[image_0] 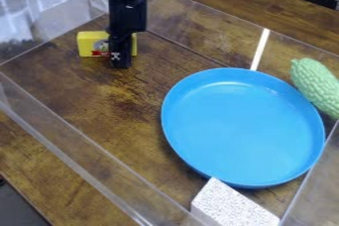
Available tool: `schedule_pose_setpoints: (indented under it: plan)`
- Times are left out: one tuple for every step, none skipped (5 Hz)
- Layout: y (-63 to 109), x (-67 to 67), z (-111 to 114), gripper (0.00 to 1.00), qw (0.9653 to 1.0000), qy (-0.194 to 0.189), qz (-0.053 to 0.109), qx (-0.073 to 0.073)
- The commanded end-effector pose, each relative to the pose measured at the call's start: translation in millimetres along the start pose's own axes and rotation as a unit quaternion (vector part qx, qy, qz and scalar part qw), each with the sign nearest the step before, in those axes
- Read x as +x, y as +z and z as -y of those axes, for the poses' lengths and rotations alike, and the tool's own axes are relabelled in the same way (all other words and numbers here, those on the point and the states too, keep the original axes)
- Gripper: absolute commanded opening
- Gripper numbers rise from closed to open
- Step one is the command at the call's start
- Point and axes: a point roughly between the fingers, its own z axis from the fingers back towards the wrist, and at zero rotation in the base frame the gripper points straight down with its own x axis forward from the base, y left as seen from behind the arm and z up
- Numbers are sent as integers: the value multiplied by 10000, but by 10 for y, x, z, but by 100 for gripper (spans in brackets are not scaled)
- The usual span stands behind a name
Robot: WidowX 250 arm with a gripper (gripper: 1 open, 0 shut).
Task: Put the yellow block in the blue tray
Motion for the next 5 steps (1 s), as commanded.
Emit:
schedule_pose_setpoints:
  plan:
    - [134, -27, -104, 0, 9997, 78, 88, 211]
    - [138, -22, -111, 0, 9997, 73, 86, 215]
    - [132, -18, -122, 0, 9997, 67, 89, 219]
    - [127, -16, -135, 0, 9997, 59, 96, 223]
    - [122, -14, -145, 0, 9997, 56, 99, 225]
